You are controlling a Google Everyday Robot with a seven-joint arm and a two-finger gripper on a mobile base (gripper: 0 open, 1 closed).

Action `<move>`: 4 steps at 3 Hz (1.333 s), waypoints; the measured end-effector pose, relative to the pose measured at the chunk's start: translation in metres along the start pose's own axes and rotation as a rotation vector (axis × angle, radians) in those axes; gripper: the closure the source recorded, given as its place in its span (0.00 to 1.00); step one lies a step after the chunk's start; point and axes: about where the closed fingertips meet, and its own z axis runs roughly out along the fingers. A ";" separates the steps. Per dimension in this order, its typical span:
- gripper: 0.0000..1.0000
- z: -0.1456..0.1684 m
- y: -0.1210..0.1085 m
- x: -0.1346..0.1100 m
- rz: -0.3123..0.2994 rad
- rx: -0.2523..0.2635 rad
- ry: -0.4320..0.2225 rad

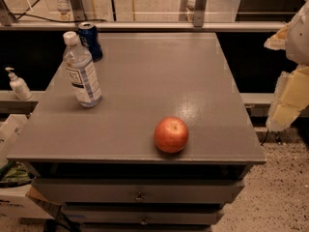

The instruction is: Knock blue plastic bottle over

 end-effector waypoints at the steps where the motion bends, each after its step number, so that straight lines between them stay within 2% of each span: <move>1: 0.00 0.000 0.000 0.000 0.000 0.000 0.000; 2: 0.00 -0.001 -0.001 -0.001 0.011 -0.004 -0.013; 3: 0.00 0.001 -0.006 -0.010 0.076 -0.031 -0.108; 4: 0.00 -0.002 -0.003 -0.035 0.103 -0.042 -0.234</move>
Offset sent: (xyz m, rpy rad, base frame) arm 0.0052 0.0030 0.0052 0.1326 0.0400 -0.0477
